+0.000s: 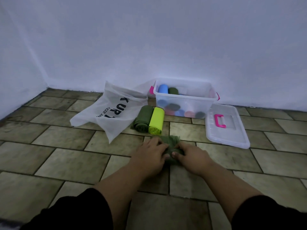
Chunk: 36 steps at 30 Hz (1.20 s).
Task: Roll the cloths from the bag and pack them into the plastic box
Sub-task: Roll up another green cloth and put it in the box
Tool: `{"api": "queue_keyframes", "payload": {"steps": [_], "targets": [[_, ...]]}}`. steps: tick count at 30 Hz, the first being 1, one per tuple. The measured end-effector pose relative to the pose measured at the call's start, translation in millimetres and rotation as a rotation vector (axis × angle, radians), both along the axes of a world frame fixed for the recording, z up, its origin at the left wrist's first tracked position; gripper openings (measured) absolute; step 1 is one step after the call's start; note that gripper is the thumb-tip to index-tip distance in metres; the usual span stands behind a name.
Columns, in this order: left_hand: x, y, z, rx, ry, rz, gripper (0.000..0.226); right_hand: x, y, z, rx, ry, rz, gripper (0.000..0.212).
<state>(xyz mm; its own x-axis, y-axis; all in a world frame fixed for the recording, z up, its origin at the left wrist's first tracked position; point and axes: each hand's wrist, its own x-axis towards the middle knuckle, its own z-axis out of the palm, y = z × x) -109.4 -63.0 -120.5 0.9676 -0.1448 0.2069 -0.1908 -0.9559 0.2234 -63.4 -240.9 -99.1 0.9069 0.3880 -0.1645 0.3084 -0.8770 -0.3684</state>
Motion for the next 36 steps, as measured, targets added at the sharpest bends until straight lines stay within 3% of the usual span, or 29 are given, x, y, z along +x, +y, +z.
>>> {"api": "queue_keyframes", "payload": {"steps": [3,6,8,14,20,23,26,28,31,36], "targets": [[-3.5,-0.8,-10.1,0.010,-0.012,-0.017,0.043,-0.2,0.8,0.1,-0.015,-0.113,0.012,0.031],[8.8,1.8,-4.3,-0.019,0.046,0.008,0.034,-5.6,1.6,-0.1,0.164,-0.266,0.138,0.031],[17.1,3.3,2.1,-0.047,0.102,0.004,0.033,-9.0,2.8,-0.2,0.182,-0.266,0.222,0.029],[6.9,5.3,-8.6,-0.030,-0.081,-0.032,0.040,2.2,4.0,2.1,0.090,-0.227,0.137,0.030],[24.5,11.9,2.0,-0.127,0.031,0.010,0.029,0.5,8.7,-4.5,0.016,-0.282,0.211,0.056],[34.0,10.3,8.8,-0.184,0.157,0.091,0.026,1.1,11.6,-8.1,-0.029,-0.304,0.208,0.051],[36.3,2.6,10.0,-0.218,0.144,0.228,0.028,8.7,14.7,-5.4,-0.044,-0.299,0.219,0.048],[31.4,-4.2,8.6,-0.351,0.080,0.441,0.037,12.4,16.7,-3.2,-0.057,-0.296,0.217,0.046],[19.7,-21.1,12.7,-0.784,0.116,0.738,0.060,17.4,19.6,0.8,-0.072,-0.254,0.184,0.040],[20.5,-41.9,22.9,-1.147,0.294,0.851,0.074,12.1,31.3,5.8,0.009,-0.089,0.083,0.019]]}}
